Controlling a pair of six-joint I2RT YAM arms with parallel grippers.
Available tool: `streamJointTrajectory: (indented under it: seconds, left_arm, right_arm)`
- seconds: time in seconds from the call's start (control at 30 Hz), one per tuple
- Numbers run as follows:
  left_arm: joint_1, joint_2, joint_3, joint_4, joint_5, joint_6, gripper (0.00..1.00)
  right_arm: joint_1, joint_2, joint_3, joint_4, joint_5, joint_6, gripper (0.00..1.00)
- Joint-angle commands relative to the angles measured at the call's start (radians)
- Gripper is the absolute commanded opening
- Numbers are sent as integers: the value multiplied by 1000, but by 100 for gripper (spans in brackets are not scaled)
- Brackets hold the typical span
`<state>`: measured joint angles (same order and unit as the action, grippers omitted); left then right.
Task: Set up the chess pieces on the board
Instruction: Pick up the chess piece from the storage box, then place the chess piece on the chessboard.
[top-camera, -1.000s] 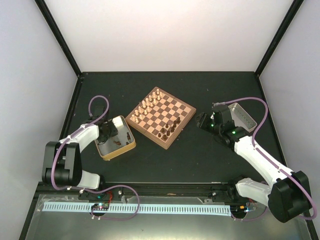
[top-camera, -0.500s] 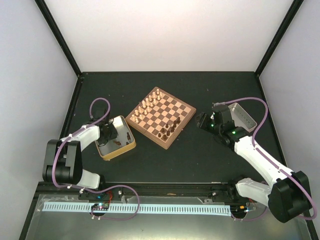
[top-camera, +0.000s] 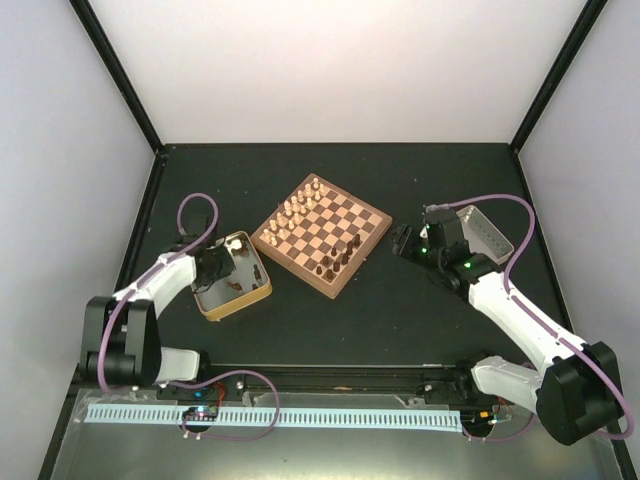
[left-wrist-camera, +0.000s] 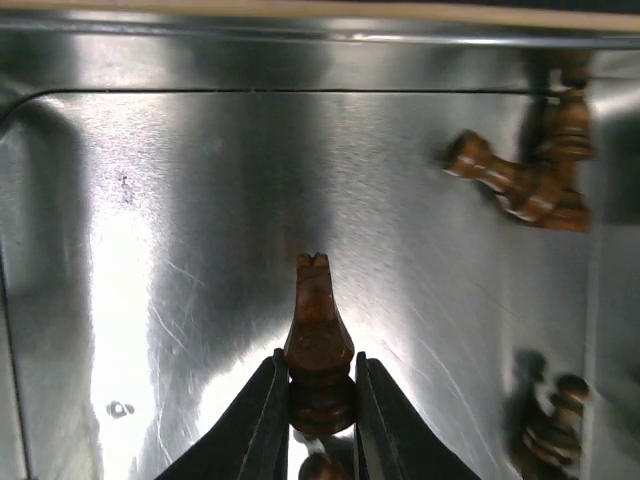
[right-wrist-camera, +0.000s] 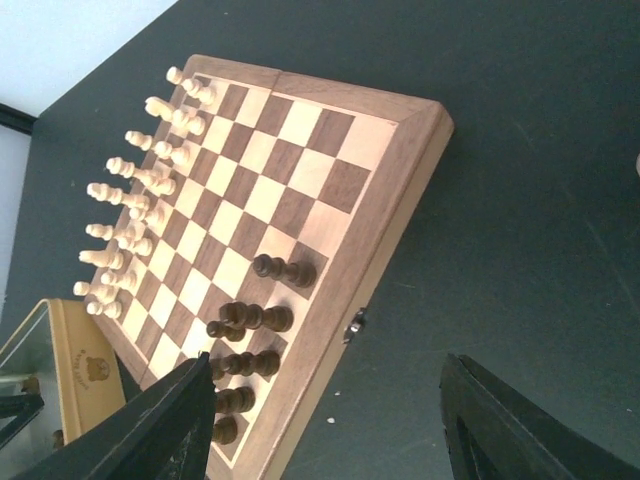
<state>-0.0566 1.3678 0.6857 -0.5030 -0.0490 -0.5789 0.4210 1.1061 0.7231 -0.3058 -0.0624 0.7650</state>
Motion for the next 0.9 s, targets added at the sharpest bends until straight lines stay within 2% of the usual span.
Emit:
streamJointTrajectory:
  seconds: [0.0, 0.1, 0.23, 0.3, 0.43, 0.57, 0.73, 0.87]
  left_arm:
    - [-26, -120, 56, -91, 55, 33, 8]
    - [-49, -184, 73, -90, 150, 85, 8]
    - [-89, -243, 66, 48, 445, 159, 8]
    - [-144, -265, 56, 143, 546, 180, 8]
    - [-283, -283, 64, 304, 660, 217, 10]
    - [-370, -280, 60, 473, 790, 246, 11]
    - [-385, -267, 57, 601, 959, 232, 10]
    - [-403, -257, 64, 652, 1053, 231, 10]
  right_arm:
    - [3, 17, 3, 66, -82, -9, 62]
    - [3, 47, 8, 107, -182, -21, 62]
    - [3, 97, 38, 181, -405, -41, 62]
    - [7, 128, 56, 233, -533, -48, 63]
    - [39, 173, 122, 279, -707, -91, 68]
    - [69, 183, 180, 283, -803, -113, 71]
    - [79, 142, 209, 286, -879, -113, 69]
    - [104, 139, 255, 238, -875, -159, 66]
